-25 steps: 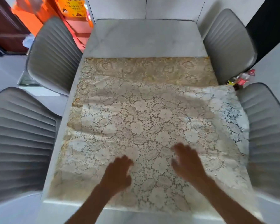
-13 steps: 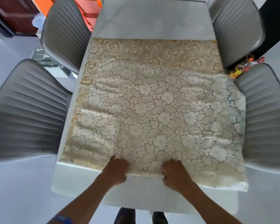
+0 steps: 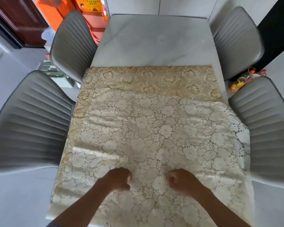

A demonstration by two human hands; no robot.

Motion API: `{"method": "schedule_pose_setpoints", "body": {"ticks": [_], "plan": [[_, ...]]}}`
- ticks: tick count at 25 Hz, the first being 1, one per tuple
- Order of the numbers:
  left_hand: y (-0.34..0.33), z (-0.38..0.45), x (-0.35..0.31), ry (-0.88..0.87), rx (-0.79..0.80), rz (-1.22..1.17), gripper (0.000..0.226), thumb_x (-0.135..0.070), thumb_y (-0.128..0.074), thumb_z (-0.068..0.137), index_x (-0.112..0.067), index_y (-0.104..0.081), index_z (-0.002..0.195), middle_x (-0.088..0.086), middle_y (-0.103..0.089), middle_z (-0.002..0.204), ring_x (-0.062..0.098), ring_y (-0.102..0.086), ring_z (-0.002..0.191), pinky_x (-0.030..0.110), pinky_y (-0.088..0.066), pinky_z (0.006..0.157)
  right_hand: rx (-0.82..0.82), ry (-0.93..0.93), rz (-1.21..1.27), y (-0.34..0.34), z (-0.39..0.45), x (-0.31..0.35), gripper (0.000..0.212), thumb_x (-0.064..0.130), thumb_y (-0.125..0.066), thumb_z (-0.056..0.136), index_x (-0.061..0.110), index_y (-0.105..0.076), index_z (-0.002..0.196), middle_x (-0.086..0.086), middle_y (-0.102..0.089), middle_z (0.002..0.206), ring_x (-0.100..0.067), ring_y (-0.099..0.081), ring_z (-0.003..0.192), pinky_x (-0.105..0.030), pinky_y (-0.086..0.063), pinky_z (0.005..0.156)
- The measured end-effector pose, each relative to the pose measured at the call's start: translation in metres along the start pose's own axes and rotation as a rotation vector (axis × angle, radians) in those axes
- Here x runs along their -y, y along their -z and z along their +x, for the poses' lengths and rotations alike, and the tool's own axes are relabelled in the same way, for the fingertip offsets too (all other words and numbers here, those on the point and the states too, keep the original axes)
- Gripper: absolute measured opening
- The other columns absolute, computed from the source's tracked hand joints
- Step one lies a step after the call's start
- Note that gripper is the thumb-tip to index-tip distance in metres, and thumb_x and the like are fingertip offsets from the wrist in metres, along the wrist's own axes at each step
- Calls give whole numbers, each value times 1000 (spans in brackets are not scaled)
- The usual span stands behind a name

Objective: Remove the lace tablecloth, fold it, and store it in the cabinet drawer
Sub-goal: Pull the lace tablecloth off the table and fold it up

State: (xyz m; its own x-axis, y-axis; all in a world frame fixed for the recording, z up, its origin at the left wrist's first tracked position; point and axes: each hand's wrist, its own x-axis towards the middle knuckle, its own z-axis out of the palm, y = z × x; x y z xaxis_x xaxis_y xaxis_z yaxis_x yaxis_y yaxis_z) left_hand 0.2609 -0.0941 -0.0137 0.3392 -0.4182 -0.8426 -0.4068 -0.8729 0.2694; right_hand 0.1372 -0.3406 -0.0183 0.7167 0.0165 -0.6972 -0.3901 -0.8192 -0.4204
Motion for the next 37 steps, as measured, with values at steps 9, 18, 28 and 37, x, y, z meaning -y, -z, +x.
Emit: {"method": "schedule_pose_setpoints", "body": {"ticks": [9, 18, 28, 37], "plan": [[222, 145, -13, -9, -662, 72, 52, -3, -54, 80, -23, -53, 128, 1, -55, 134, 23, -52, 121, 36, -44, 96, -641, -171, -199, 190, 153, -51, 52, 5, -53, 88, 20, -48, 138, -4, -51, 143, -28, -52, 120, -39, -49, 92], [283, 203, 22, 30, -544, 256, 75, -23, -74, 81, -29, -32, 143, 1, -56, 133, 25, -58, 116, 49, -33, 103, -404, -250, -378, 241, 211, -75, 56, 19, -67, 75, 33, -43, 123, 5, -62, 111, -17, -61, 89, -32, -44, 74], [277, 176, 43, -104, -765, 223, 34, -2, -60, 79, -30, -40, 78, -10, -59, 72, 9, -51, 65, 40, -32, 96, -119, -338, -446, 285, 172, -93, 47, 8, -61, 87, 21, -57, 131, 2, -58, 134, -18, -57, 118, -33, -49, 100], [359, 125, 75, 258, -1092, 248, 68, -21, -63, 83, -19, -31, 143, 12, -37, 145, 35, -36, 132, 58, -23, 109, -1007, -251, -597, 311, 218, 15, 72, 10, -65, 75, 14, -36, 141, -14, -40, 145, -38, -33, 136, -59, -21, 111]]}}
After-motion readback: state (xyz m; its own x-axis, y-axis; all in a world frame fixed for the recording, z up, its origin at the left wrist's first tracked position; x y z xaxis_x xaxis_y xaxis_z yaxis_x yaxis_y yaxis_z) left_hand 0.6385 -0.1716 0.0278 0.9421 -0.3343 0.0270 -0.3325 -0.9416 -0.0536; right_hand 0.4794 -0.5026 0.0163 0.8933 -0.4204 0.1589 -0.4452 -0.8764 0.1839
